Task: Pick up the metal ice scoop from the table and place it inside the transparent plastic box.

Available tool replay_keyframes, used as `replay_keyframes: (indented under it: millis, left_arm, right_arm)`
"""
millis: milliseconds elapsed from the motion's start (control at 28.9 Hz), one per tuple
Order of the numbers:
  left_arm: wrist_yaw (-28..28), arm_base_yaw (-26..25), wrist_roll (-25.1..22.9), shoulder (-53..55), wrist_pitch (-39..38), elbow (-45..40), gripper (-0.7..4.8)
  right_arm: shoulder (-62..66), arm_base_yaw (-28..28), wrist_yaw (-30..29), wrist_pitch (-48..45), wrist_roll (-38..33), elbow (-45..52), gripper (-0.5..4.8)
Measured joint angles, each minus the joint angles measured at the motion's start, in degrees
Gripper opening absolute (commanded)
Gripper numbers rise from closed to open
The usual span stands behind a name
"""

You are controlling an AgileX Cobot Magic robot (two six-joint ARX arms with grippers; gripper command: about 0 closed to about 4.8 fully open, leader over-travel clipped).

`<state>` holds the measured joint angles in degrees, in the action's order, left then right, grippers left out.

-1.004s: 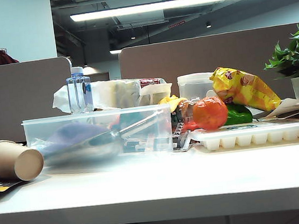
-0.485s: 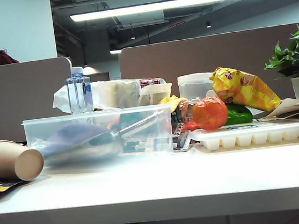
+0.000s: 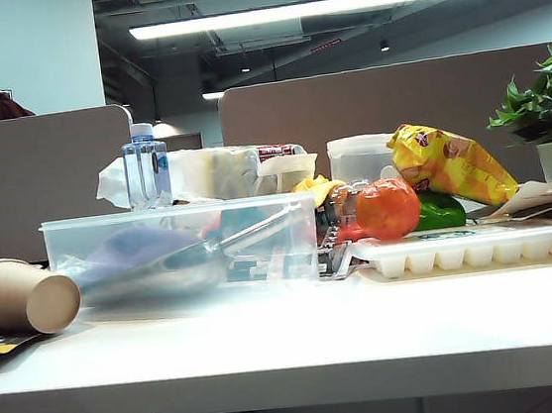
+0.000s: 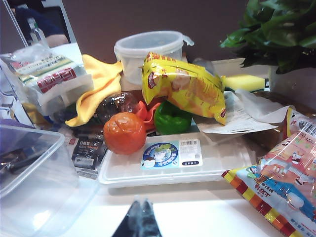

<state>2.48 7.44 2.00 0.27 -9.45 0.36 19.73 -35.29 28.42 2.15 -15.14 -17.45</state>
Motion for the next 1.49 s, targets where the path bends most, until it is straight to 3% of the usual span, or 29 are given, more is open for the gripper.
replay_keyframes:
  millis: [588,796,1488]
  left_arm:
    - [0.0,0.0,0.0,0.0,0.7,0.0,-0.05]
    - [0.0,0.0,0.0,-0.1,9.5,0.0,-0.05]
    - [0.0,0.0,0.0,-0.1,8.8,-0.1,-0.05]
  right_arm:
    - [-0.4,0.0,0.0,0.3,0.0,0.0,-0.07]
    - [-0.4,0.0,0.0,0.3,0.0,0.0,-0.08]
    - [-0.4,0.0,0.0,0.3,0.0,0.0,-0.07]
